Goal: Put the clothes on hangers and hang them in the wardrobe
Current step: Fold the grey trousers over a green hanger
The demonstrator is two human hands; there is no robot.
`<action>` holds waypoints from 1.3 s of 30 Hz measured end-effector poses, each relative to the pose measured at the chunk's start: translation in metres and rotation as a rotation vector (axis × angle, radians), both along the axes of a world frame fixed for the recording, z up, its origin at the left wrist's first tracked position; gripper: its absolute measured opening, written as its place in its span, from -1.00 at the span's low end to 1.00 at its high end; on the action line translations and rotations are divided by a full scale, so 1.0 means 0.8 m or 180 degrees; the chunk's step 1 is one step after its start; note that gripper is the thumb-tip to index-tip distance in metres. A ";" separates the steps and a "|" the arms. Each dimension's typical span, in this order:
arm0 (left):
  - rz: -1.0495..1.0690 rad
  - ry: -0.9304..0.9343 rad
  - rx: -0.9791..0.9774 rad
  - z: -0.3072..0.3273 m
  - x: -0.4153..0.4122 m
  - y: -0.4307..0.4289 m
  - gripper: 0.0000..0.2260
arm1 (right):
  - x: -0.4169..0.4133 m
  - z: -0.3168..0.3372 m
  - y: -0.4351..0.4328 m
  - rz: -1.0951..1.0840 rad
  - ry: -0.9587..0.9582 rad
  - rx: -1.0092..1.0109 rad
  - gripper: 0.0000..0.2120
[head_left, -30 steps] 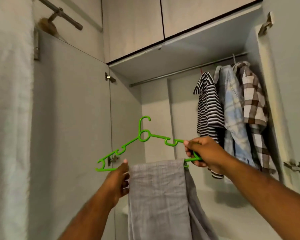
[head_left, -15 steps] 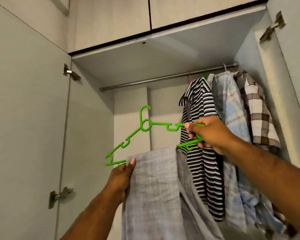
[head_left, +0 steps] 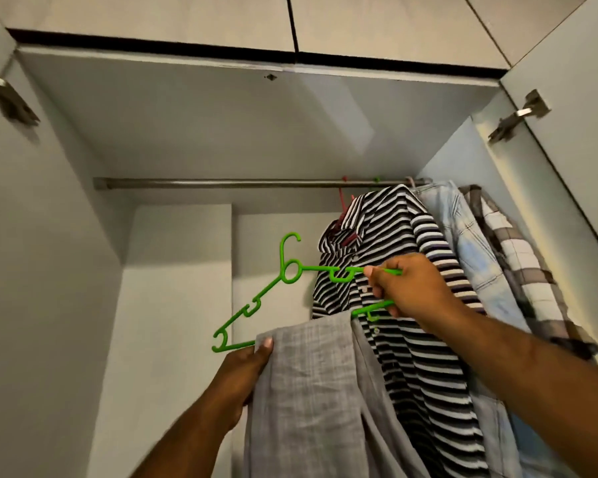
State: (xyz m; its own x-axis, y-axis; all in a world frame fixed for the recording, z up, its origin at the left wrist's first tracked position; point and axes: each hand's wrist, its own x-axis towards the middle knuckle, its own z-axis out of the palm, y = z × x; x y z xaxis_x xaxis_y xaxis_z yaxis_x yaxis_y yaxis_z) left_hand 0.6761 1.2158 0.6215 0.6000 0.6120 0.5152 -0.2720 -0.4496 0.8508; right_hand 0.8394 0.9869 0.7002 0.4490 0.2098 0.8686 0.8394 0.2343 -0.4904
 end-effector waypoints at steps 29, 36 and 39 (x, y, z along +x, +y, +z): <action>0.1921 0.0364 0.3996 0.145 0.114 0.041 -0.60 | 0.085 0.293 0.059 -0.2453 -0.0721 -0.0010 -0.73; 0.1951 0.0425 0.3923 0.131 0.120 0.061 -0.60 | 0.078 0.279 0.048 -0.2568 -0.0809 -0.0078 -0.81; 0.1922 0.0404 0.3876 0.132 0.121 0.060 -0.61 | 0.069 0.272 0.042 -0.2656 -0.0839 -0.0190 -0.83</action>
